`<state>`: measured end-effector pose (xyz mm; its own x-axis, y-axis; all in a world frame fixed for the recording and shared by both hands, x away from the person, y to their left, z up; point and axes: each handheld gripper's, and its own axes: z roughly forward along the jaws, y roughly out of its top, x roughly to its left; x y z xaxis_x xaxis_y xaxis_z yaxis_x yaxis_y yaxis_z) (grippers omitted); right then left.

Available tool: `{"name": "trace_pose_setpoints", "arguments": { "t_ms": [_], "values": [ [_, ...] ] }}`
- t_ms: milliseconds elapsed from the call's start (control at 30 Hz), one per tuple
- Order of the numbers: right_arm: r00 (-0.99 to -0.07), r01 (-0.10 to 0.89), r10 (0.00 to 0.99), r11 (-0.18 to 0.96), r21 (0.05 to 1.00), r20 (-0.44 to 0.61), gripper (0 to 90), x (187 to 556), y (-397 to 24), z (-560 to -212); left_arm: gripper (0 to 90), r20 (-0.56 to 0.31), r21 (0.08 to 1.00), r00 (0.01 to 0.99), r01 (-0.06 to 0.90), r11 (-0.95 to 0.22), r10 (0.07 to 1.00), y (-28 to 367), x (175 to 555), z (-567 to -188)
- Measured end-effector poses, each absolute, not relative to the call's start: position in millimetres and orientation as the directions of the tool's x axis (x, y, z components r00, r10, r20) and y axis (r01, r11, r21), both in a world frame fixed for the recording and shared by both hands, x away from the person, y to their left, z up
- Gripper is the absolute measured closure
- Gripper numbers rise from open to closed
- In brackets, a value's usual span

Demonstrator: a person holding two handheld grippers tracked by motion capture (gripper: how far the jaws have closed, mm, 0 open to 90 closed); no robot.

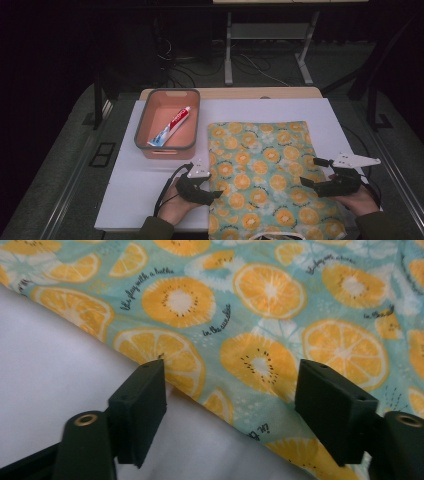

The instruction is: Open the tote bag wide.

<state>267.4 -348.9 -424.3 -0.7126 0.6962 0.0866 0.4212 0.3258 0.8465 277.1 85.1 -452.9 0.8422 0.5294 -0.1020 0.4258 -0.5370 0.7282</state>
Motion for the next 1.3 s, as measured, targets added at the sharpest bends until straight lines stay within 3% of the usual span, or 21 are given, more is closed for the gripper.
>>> {"name": "trace_pose_setpoints", "arguments": {
  "t_ms": [167, 433, 667, 1300],
  "values": [
    [-0.713, 0.423, 0.696, 0.327, 0.845, 0.088, 10.6, 267.3, -348.5, -424.4, 47.2, -0.066, 0.733, 0.847, 0.400, -0.550, 0.528, 85.4, 276.5, -452.4],
    [-0.713, 0.424, 0.695, 0.328, 0.844, 0.088, 10.6, 267.3, -348.1, -424.5, 86.6, -0.057, 0.735, 0.861, 0.379, -0.562, 0.505, 84.7, 280.0, -452.0],
    [-0.714, 0.422, 0.695, 0.327, 0.846, 0.088, 10.6, 267.5, -348.9, -424.4, 89.1, -0.035, 0.738, 0.858, 0.368, -0.566, 0.512, 84.1, 284.9, -448.0],
    [-0.712, 0.420, 0.697, 0.323, 0.848, 0.086, 10.6, 266.7, -349.4, -423.8, 89.2, -0.005, 0.752, 0.811, 0.389, -0.532, 0.585, 58.6, 349.4, -448.8]
  ]
}}
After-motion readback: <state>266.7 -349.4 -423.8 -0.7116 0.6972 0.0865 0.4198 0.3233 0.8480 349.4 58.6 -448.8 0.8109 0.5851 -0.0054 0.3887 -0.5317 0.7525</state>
